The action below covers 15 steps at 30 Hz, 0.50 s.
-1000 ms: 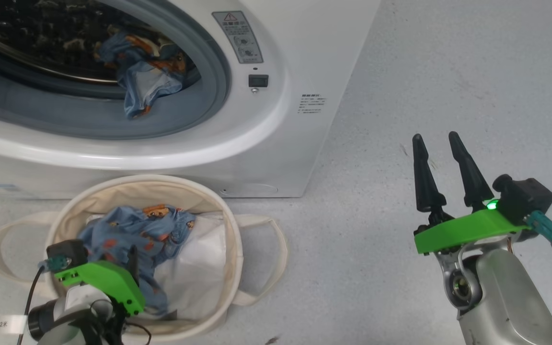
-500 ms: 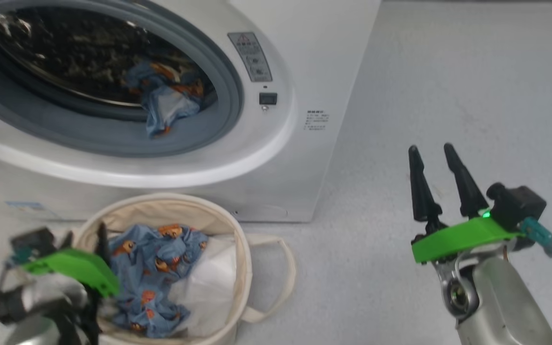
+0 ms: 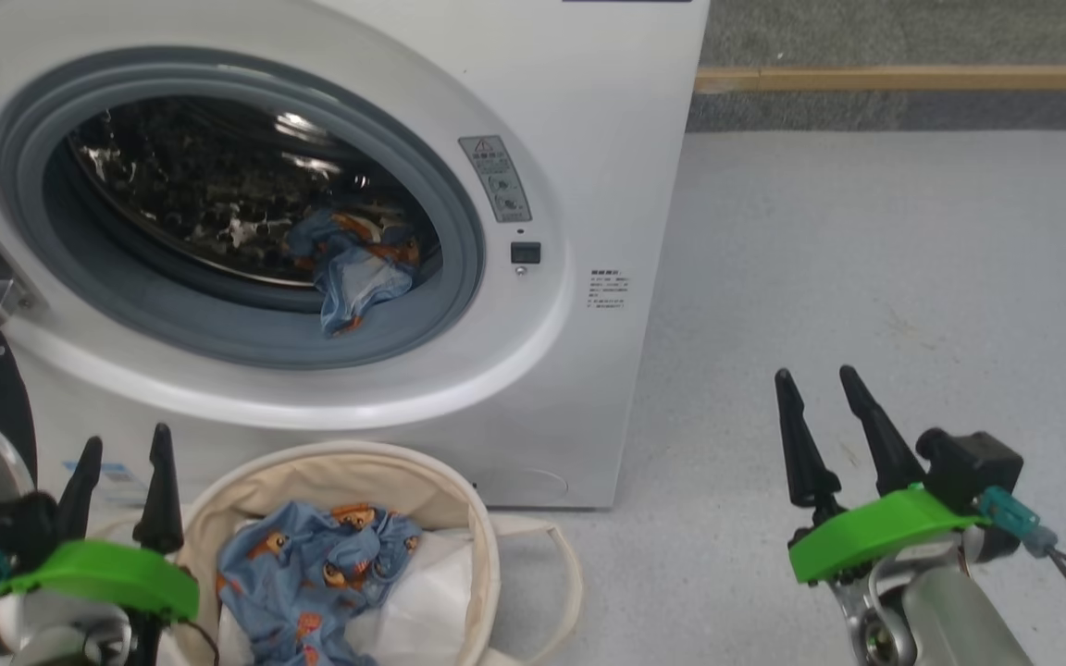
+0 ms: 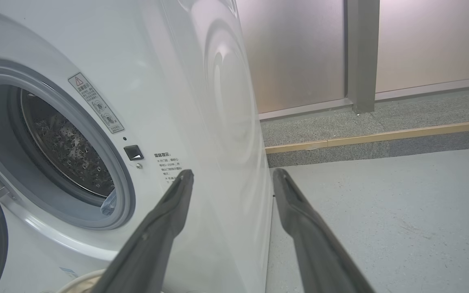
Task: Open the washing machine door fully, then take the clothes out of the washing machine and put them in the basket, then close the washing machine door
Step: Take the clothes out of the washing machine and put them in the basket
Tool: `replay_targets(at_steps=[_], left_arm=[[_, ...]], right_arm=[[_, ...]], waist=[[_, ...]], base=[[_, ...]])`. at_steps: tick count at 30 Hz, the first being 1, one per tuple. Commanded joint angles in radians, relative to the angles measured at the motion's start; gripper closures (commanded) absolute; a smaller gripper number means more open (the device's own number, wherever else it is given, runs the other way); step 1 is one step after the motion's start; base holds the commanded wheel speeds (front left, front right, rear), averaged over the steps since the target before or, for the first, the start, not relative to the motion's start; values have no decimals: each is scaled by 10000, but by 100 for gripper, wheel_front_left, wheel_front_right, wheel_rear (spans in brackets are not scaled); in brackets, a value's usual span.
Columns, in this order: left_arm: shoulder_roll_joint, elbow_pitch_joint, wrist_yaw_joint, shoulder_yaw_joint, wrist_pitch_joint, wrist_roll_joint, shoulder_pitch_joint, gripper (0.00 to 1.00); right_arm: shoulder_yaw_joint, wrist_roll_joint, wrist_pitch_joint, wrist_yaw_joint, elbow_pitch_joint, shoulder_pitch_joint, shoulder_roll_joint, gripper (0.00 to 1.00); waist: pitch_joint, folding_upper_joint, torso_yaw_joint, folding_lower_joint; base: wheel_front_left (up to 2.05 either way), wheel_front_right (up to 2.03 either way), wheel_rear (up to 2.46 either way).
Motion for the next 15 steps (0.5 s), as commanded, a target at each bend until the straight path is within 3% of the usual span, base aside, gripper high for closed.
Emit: replay_targets(at_steps=[1, 6, 15], left_arm=[[451, -584, 118, 454, -119, 106, -145, 0], [443, -2272, 621, 602, -39, 318, 1111, 0], [355, -3579, 846, 756, 445, -57, 2458, 0]], right_arm=[[235, -122, -120, 2, -250, -135, 44, 0], [287, -191, -120, 2, -204, 88, 46, 0], [318, -289, -120, 2, -80, 391, 48, 0]], waist=[[-98, -1, -26, 0], [-339, -1, -13, 0], [-718, -1, -25, 0]], base=[[0, 0, 0], [0, 0, 0], [0, 0, 0]])
